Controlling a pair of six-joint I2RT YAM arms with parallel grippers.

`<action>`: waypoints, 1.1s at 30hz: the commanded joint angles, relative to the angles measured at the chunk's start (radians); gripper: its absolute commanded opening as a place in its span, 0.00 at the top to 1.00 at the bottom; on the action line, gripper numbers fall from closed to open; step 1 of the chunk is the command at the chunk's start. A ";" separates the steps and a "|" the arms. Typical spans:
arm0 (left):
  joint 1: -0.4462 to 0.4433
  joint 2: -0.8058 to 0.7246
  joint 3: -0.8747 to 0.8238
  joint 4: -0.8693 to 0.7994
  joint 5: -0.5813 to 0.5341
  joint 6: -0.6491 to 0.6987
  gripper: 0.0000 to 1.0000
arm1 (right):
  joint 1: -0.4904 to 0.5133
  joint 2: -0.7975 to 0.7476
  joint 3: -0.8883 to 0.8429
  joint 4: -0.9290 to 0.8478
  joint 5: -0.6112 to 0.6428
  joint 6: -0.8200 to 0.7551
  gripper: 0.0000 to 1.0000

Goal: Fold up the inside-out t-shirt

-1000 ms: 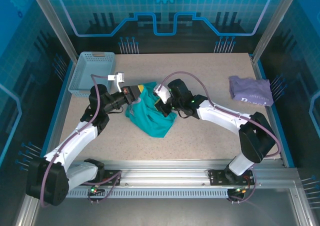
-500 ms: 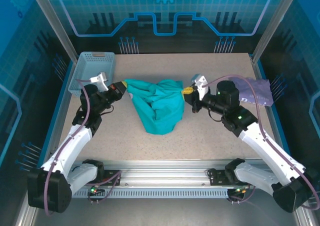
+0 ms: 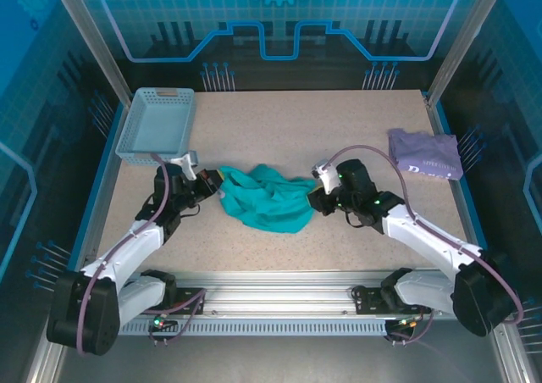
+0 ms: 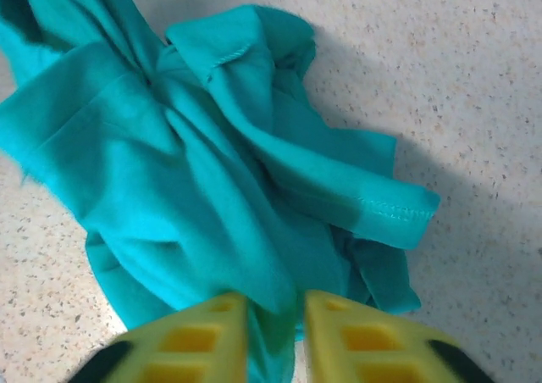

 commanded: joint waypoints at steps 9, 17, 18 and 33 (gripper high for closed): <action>-0.093 -0.034 0.005 0.037 0.050 0.063 1.00 | 0.259 0.091 0.102 0.089 0.101 -0.122 0.42; -0.097 -0.054 0.019 0.009 0.047 0.075 1.00 | 0.324 0.246 0.154 0.126 0.116 -0.073 0.37; -0.099 -0.056 0.019 0.005 0.046 0.077 1.00 | 0.325 0.267 0.162 0.124 0.146 -0.059 0.41; -0.144 -0.214 0.029 0.086 0.015 0.052 1.00 | 0.070 0.015 0.506 0.019 -0.039 -0.059 1.00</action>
